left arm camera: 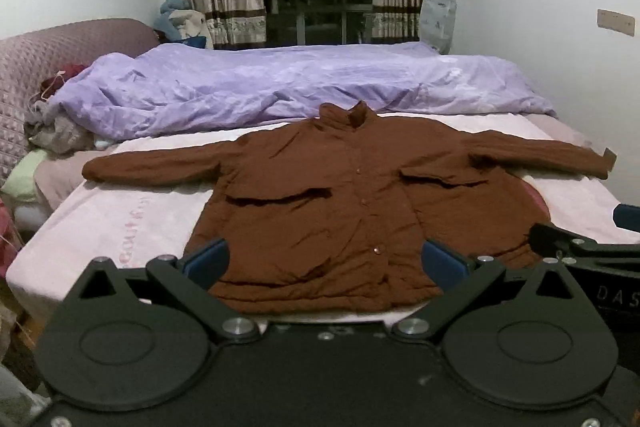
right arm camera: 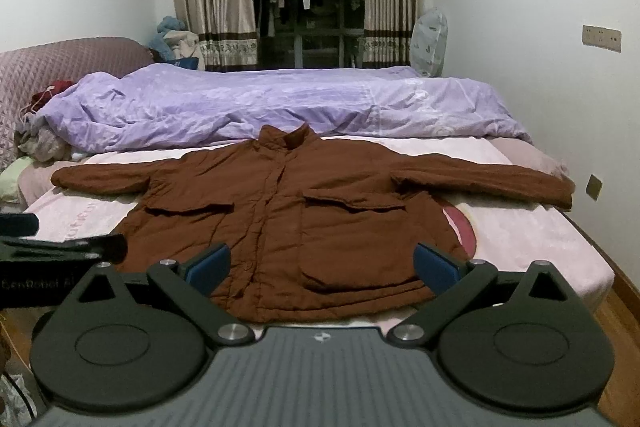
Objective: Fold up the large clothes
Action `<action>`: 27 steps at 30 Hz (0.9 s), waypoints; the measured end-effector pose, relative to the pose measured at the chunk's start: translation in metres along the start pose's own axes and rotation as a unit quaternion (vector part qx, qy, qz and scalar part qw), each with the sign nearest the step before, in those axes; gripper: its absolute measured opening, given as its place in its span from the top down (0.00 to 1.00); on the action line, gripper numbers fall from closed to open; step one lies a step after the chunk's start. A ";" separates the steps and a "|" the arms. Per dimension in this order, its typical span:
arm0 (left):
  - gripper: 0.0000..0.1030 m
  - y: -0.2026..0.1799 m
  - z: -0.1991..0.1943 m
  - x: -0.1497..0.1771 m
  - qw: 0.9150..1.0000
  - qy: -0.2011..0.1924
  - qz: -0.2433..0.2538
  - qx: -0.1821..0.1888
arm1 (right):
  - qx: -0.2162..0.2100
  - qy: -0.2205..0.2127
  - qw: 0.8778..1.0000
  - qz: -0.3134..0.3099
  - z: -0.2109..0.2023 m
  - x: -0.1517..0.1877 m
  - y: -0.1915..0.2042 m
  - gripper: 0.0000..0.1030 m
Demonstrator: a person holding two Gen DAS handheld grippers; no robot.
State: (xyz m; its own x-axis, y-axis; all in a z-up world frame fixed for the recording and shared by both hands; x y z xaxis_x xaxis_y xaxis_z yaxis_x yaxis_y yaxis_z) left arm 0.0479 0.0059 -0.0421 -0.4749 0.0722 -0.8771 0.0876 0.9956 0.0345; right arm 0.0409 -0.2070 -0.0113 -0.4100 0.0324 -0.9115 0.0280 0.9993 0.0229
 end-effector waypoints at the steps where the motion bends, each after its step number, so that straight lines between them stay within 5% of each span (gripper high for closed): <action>1: 0.00 -0.001 0.000 0.000 1.000 0.001 0.001 0.001 | 0.001 -0.001 1.000 0.000 0.000 0.000 0.000 0.00; 27: 0.00 -0.014 -0.009 0.001 0.999 -0.012 0.032 -0.012 | 0.012 -0.002 1.000 0.003 0.000 0.001 0.001 0.00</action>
State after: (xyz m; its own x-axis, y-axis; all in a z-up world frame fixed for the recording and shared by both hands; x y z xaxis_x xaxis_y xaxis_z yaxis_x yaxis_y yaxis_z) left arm 0.0381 -0.0074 -0.0393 -0.4484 0.1344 -0.8837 0.0959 0.9902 0.1020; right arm 0.0406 -0.2062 -0.0119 -0.4069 0.0377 -0.9127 0.0514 0.9985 0.0184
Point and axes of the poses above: each gripper's, at about its wrist camera, not at the fingertips, and z roughly the way its jaws point, y to its left, x to its underside, the point moved 6 cm from there along z, roughly the way its jaws point, and after that the axes turned 1 degree about -x, right-handed, at the moved point
